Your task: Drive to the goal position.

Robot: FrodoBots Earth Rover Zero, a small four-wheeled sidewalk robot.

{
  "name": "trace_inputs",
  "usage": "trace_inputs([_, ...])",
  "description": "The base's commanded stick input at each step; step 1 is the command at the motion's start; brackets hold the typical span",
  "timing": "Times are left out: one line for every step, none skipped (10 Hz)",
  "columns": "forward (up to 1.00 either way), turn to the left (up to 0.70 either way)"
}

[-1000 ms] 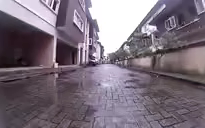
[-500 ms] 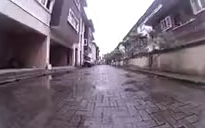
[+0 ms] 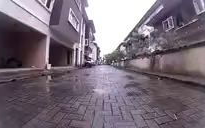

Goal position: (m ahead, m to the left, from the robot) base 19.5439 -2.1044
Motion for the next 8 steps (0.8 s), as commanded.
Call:
trace_inputs([0.5,0.0])
trace_inputs([0.5,0.0])
trace_inputs([0.5,0.0])
trace_inputs([0.5,0.0])
trace_inputs([0.5,0.0])
trace_inputs([0.5,0.0])
trace_inputs([0.5,0.0])
trace_inputs([0.5,0.0])
